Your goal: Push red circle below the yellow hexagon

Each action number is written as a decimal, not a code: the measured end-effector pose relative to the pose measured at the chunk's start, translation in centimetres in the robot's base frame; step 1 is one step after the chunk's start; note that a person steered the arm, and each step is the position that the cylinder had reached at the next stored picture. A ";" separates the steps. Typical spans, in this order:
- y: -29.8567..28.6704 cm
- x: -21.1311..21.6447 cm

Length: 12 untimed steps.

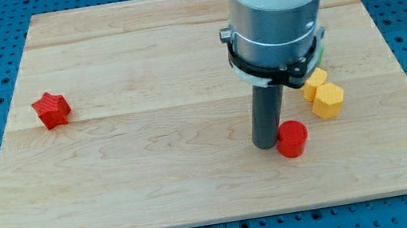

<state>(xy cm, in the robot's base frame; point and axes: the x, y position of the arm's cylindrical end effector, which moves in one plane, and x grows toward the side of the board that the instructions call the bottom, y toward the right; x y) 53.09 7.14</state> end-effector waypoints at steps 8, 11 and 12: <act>1.6 1.7; 1.5 -0.5; 2.5 -1.4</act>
<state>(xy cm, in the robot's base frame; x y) 51.70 9.68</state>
